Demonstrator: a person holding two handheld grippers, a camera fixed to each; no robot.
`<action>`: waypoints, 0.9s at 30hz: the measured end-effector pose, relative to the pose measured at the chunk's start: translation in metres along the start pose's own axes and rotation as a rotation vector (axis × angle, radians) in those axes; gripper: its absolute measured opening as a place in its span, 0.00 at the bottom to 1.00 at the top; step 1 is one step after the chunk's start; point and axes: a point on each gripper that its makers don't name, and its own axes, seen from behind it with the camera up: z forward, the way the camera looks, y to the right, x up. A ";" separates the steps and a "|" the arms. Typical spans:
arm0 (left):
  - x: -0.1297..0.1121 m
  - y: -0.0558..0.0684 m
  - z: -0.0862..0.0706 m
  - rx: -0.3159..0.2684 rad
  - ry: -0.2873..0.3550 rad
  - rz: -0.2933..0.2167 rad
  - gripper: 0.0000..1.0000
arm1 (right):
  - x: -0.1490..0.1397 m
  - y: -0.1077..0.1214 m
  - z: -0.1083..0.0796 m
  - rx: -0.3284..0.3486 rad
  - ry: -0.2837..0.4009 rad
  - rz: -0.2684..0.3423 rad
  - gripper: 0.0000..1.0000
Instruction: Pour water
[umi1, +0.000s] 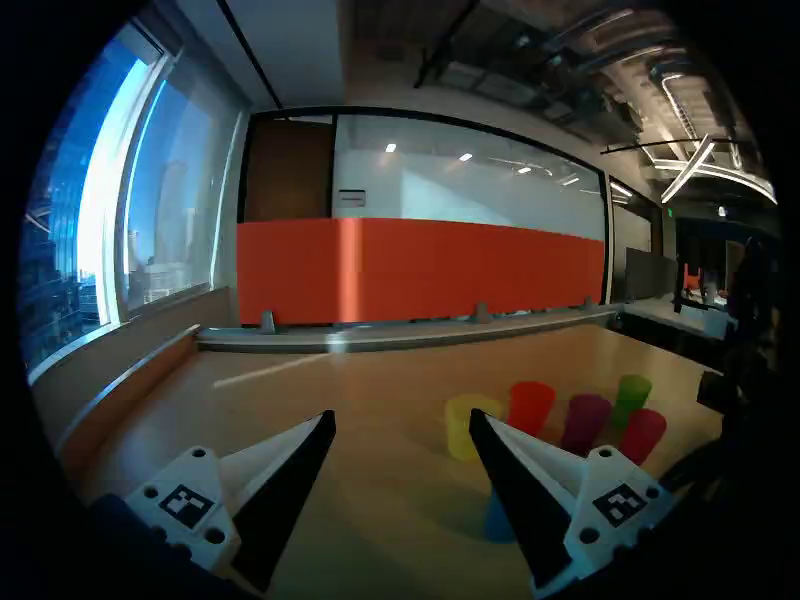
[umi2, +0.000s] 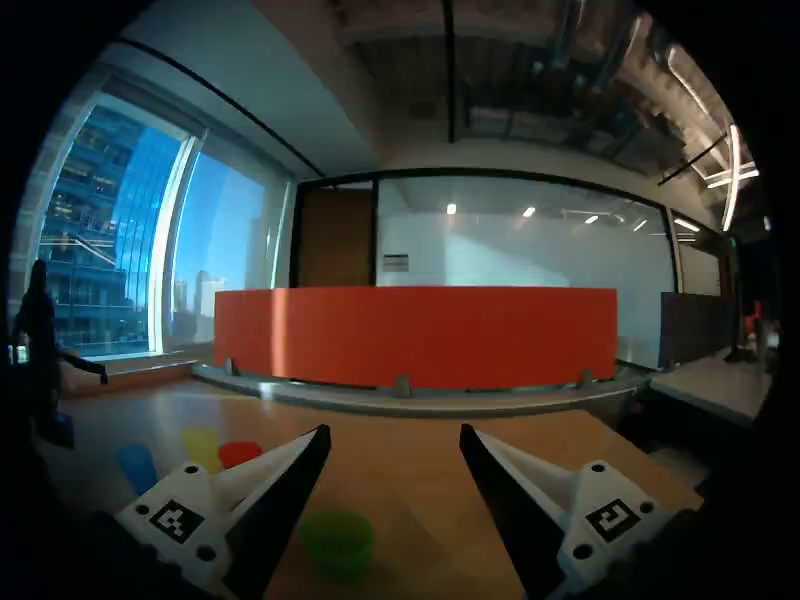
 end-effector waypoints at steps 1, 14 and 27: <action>0.002 0.000 0.001 0.008 0.011 -0.003 1.00 | 0.003 0.002 0.000 -0.013 0.014 0.004 1.00; 0.047 -0.013 -0.001 0.147 0.182 0.009 1.00 | 0.030 0.001 -0.003 -0.092 0.127 -0.010 1.00; 0.064 -0.010 -0.006 0.210 0.238 0.071 1.00 | 0.023 -0.003 -0.003 -0.118 0.107 -0.015 1.00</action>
